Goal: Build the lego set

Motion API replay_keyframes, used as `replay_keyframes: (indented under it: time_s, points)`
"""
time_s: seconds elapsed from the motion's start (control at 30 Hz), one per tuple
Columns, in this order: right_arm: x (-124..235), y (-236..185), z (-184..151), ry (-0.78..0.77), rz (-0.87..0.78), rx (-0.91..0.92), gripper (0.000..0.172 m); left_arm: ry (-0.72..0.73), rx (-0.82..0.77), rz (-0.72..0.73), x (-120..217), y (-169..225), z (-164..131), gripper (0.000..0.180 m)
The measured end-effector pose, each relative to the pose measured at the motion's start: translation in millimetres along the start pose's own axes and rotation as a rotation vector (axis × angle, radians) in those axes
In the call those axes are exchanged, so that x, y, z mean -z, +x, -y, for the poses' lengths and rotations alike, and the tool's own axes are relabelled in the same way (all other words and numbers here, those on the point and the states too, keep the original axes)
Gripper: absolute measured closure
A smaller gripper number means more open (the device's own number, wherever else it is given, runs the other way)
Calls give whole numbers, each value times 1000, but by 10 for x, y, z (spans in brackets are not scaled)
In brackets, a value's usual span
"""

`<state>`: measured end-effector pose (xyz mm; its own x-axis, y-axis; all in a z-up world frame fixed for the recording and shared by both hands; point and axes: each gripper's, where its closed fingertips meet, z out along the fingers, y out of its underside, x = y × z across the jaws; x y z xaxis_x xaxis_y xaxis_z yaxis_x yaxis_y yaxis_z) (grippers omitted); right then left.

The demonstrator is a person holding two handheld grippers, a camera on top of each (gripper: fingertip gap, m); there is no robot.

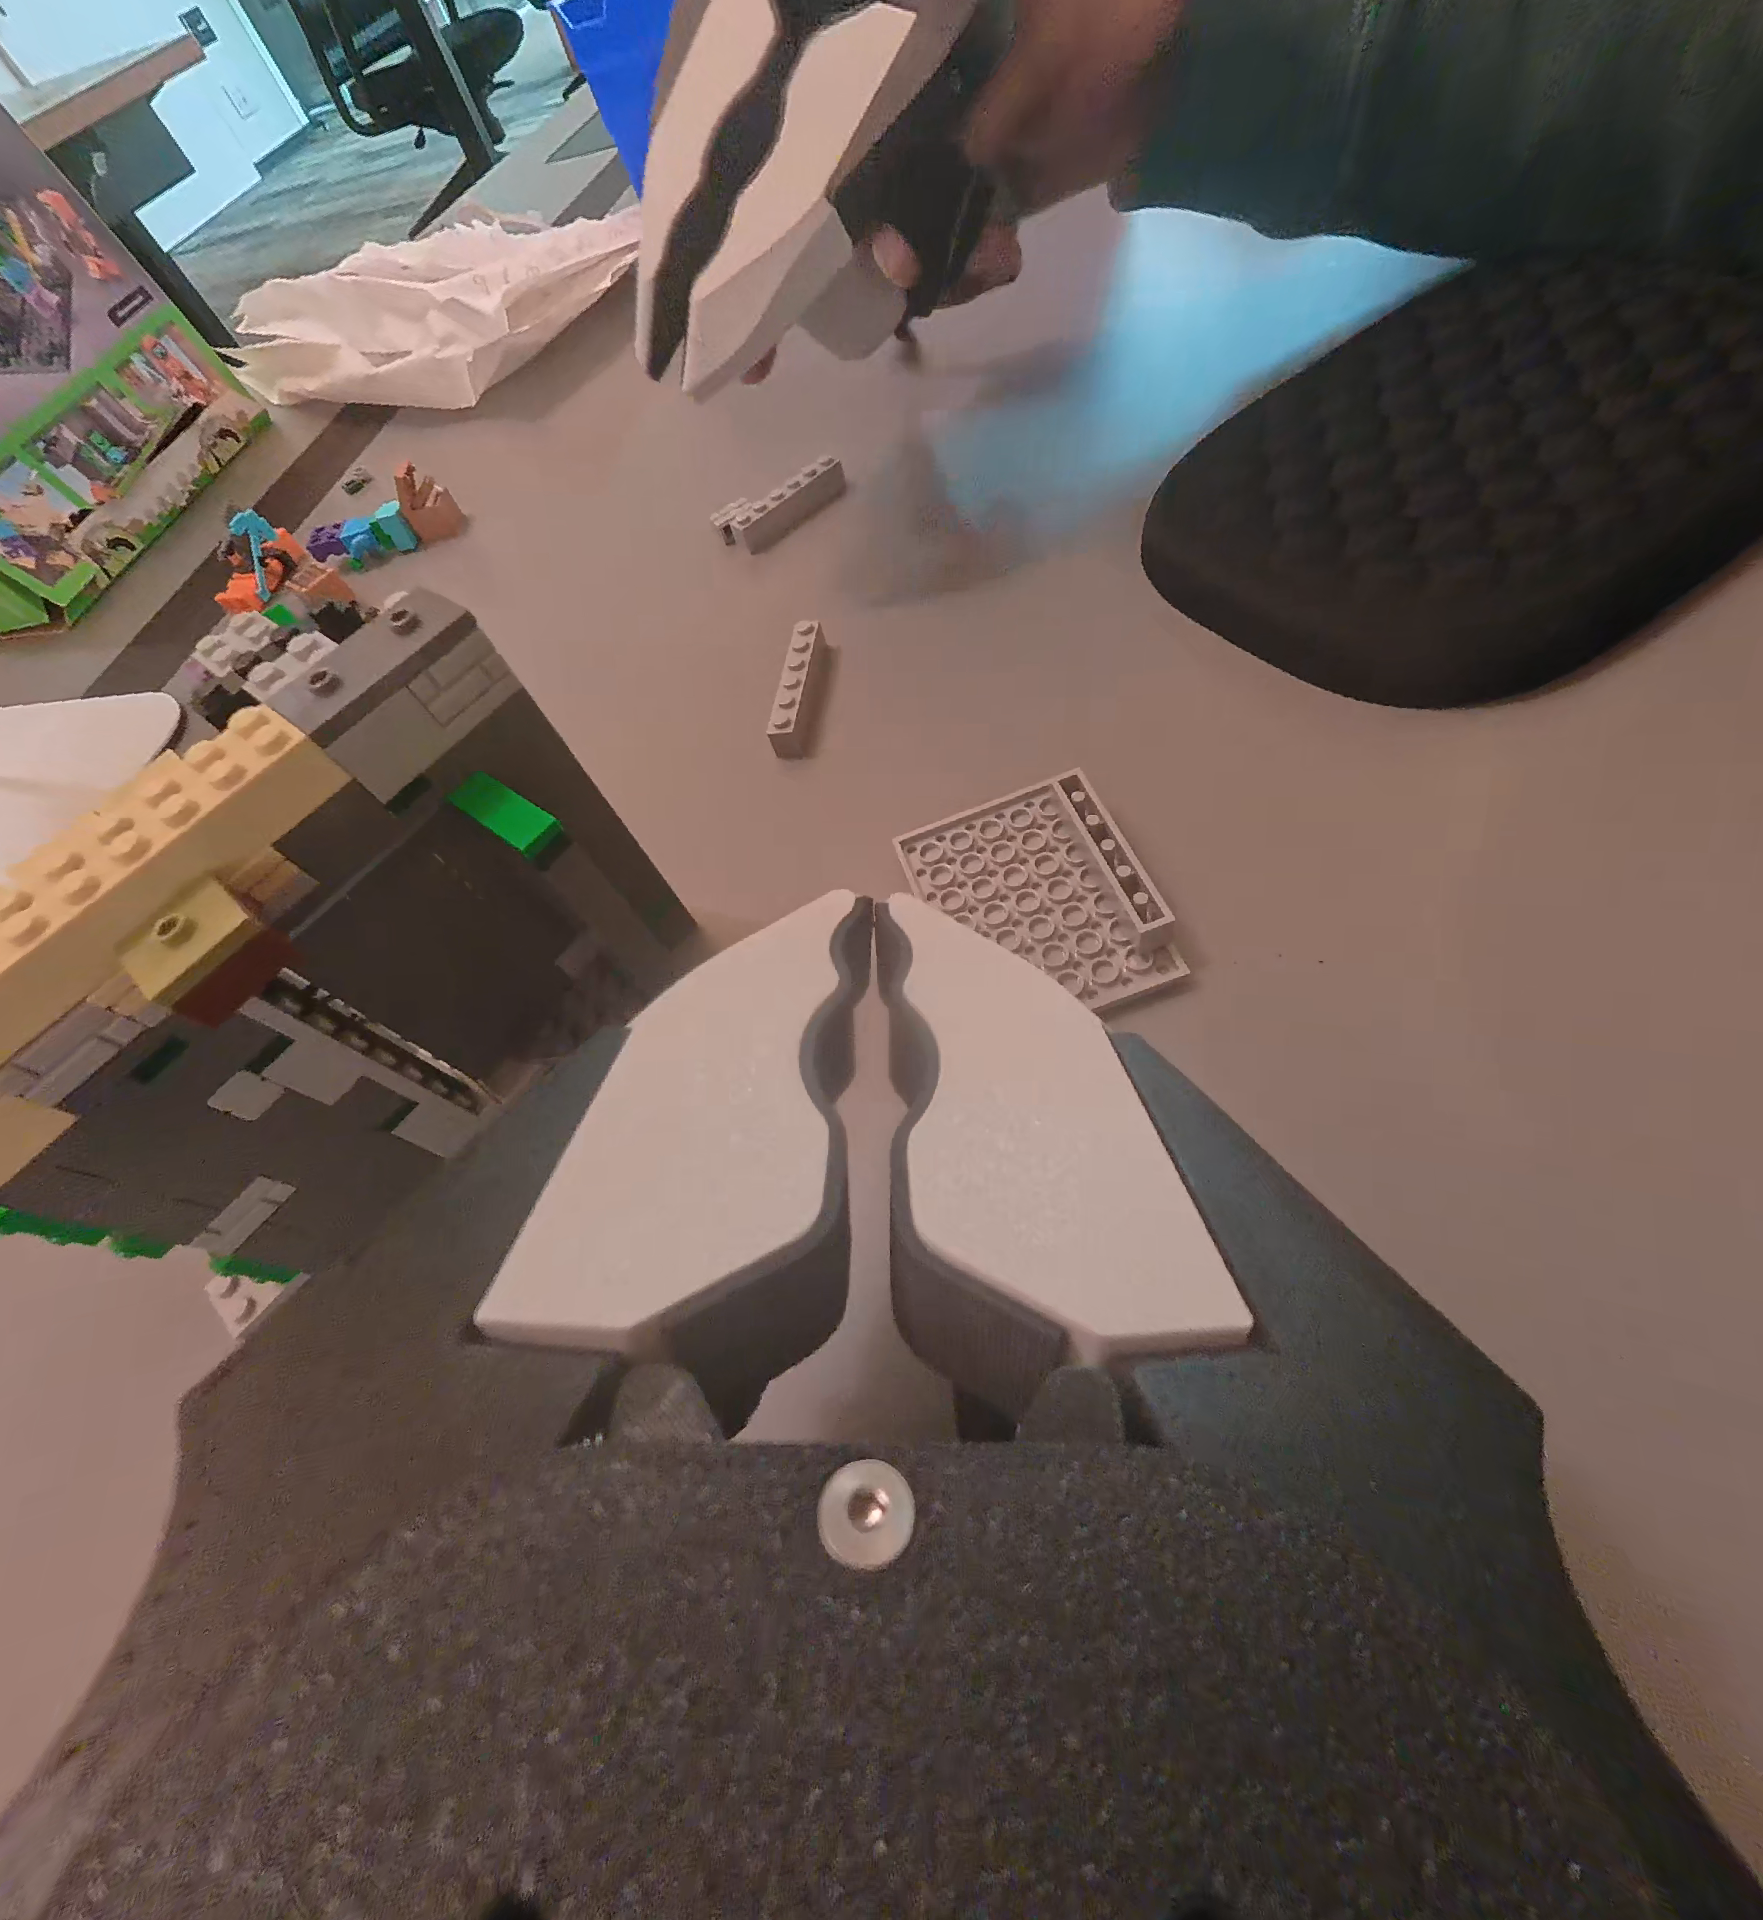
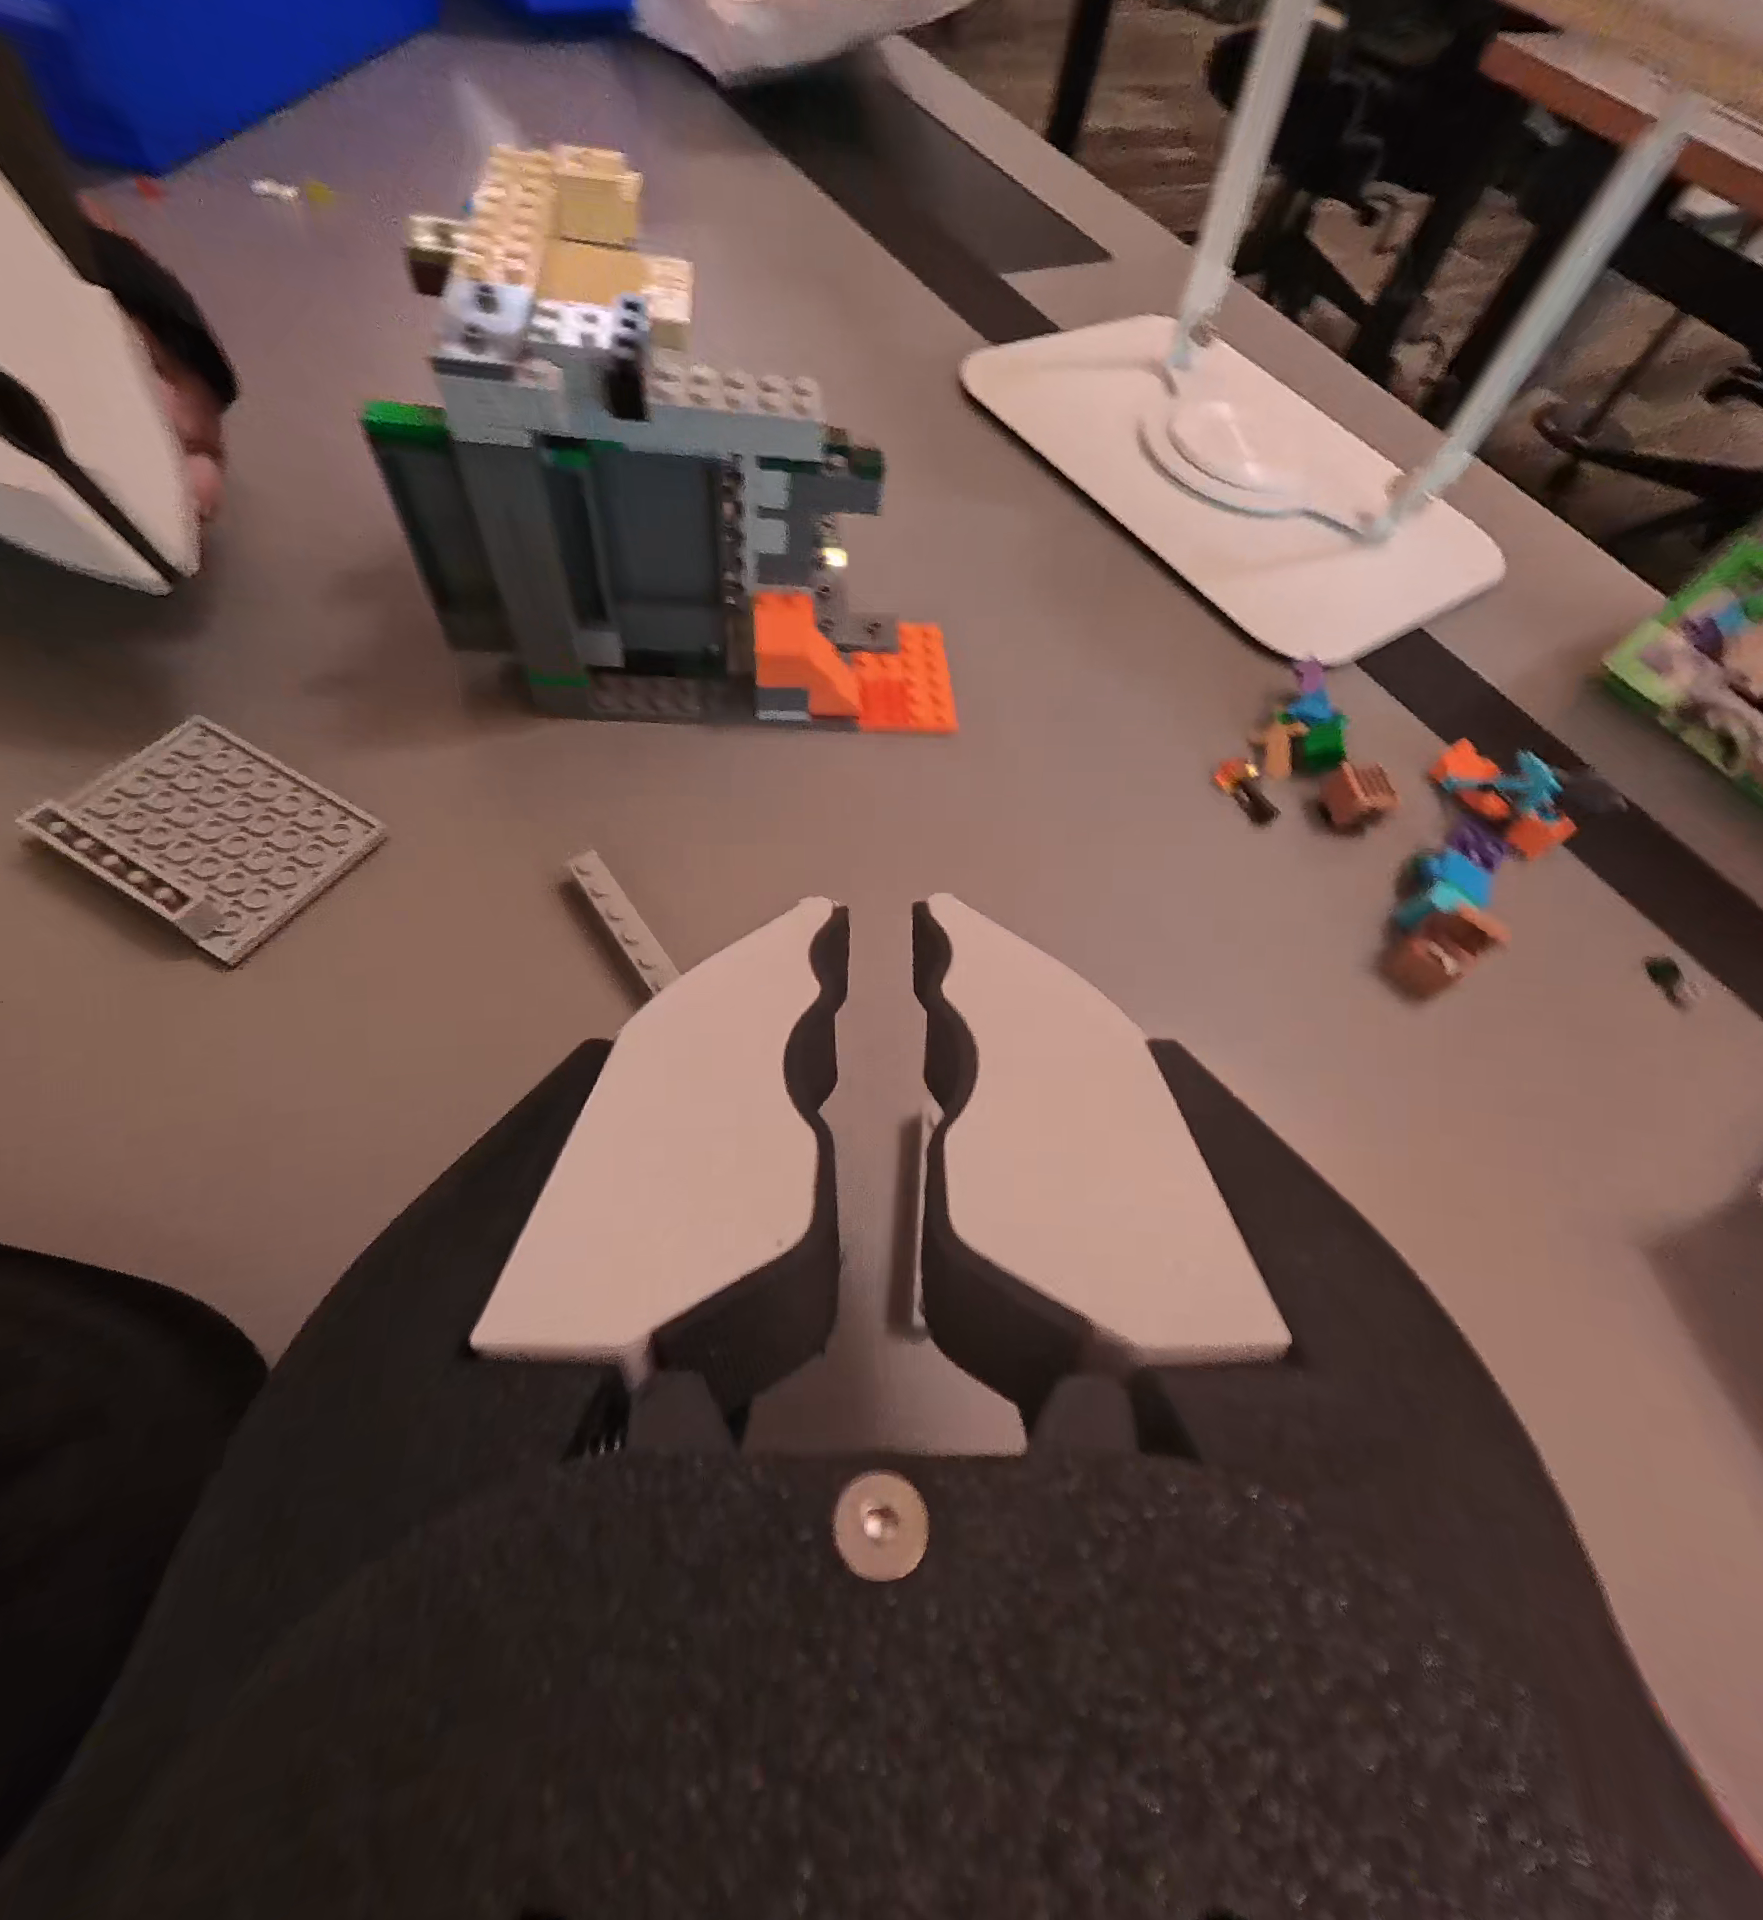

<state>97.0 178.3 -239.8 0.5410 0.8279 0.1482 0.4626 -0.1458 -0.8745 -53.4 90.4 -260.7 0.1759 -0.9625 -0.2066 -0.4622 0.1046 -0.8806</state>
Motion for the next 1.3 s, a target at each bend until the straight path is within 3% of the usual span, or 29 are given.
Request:
replay_keyframes:
  time_s: [0.17, 0.37, 0.8, 1.07, 1.3]
  points:
    - [-252, -230, 94, -95, 144, 169, 157, -6, -4, 11, 2, -20, -18, 180]
    - [-471, -567, 4, -155, 289, 231, 153, -11, 0, 31, 23, -72, -42, 180]
    - [-481, -678, -310, -233, 298, 241, 149, -24, -14, 24, 8, -61, -70, 180]
    - [-504, -643, -325, -245, 268, 249, 163, -25, -24, 16, 10, -41, -66, 180]
    - [-390, -701, -350, -264, 336, 264, 164, -27, -30, 17, 14, -37, -64, 180]
